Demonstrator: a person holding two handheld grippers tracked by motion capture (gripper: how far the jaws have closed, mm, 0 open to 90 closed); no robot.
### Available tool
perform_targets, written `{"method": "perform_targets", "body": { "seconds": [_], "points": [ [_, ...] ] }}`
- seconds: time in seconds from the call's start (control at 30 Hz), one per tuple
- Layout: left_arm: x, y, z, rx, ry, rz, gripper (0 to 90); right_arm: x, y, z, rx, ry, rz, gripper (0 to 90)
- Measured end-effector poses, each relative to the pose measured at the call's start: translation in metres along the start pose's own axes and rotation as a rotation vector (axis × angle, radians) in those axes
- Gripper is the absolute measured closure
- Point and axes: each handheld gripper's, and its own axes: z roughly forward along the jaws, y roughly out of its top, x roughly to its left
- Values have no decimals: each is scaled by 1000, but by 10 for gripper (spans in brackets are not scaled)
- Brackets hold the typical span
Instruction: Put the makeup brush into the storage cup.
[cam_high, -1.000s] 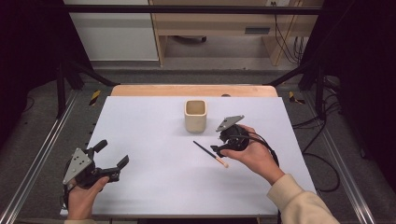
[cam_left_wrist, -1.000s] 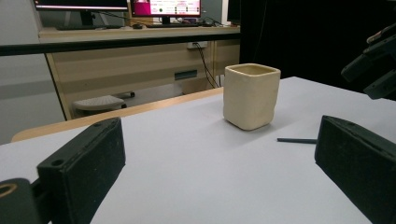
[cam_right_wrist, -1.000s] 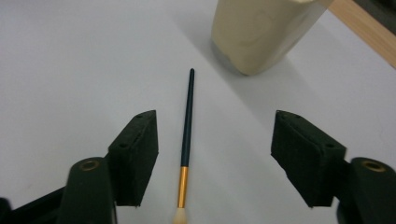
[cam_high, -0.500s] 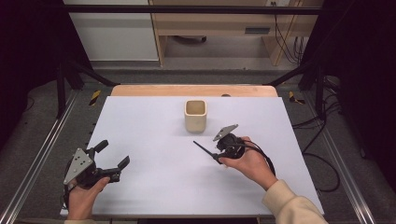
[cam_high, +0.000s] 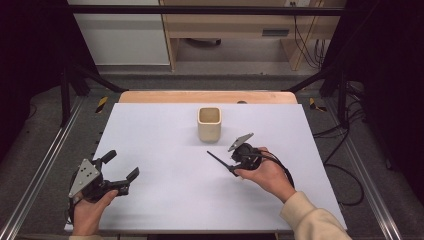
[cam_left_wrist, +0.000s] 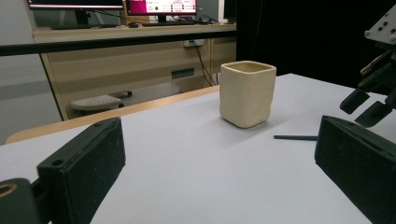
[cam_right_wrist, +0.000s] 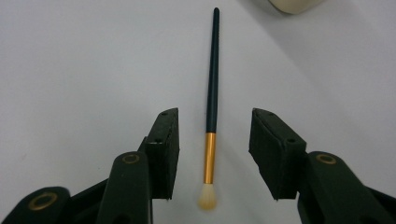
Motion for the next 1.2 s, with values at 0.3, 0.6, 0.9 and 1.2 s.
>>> {"method": "perform_targets", "body": {
  "seconds": [0.3,0.6,0.9,1.2],
  "points": [
    [0,0,0,2,-3,1,12,-1,-2,5,16,4,23,606],
    [-1,0,1,11,-7,7,13,-5,-10,13,45,14,50,678],
    [-1,0,1,12,-8,11,13,-6,-11,20,60,16,58,707],
    [-2,0,2,13,-10,12,13,-7,-12,26,88,11,67,725]
  ]
}}
